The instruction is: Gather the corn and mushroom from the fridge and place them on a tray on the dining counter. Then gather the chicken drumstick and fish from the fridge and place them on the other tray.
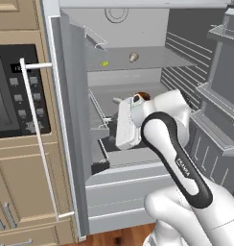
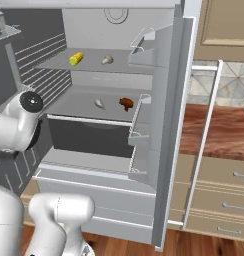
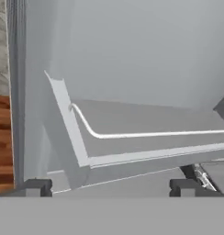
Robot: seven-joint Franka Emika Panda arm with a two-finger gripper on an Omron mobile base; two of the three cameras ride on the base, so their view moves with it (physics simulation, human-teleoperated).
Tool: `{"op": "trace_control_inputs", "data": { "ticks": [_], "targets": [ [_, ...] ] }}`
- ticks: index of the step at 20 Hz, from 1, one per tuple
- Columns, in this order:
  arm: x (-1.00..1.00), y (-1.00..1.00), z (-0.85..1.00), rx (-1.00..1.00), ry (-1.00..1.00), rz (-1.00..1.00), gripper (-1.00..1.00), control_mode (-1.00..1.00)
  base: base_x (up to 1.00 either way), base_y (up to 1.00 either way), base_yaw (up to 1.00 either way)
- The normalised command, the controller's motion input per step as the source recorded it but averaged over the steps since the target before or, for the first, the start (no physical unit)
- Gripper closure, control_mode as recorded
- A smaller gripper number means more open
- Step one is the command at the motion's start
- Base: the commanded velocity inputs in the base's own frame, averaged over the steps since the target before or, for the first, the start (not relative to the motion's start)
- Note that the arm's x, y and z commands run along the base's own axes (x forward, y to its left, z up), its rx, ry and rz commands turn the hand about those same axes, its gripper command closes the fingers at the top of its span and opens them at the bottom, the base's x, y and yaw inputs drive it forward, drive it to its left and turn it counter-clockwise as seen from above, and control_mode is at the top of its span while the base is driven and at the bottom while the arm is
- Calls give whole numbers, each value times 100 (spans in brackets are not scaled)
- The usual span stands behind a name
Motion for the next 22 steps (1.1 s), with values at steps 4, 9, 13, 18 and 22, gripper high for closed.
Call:
{"op": "trace_control_inputs", "data": {
  "ticks": [4,9,13,18,22],
  "targets": [
    [71,64,3,4,1,21,-100,-100,0,0,0],
    [54,61,3,1,1,12,-100,-100,0,0,0],
    [-3,51,-1,0,-17,-1,-100,-100,0,0,0],
    [-32,18,0,0,-17,-13,-100,-100,0,0,0],
    [-32,-37,5,0,0,-6,-100,-100,0,0,0]
  ]
}}
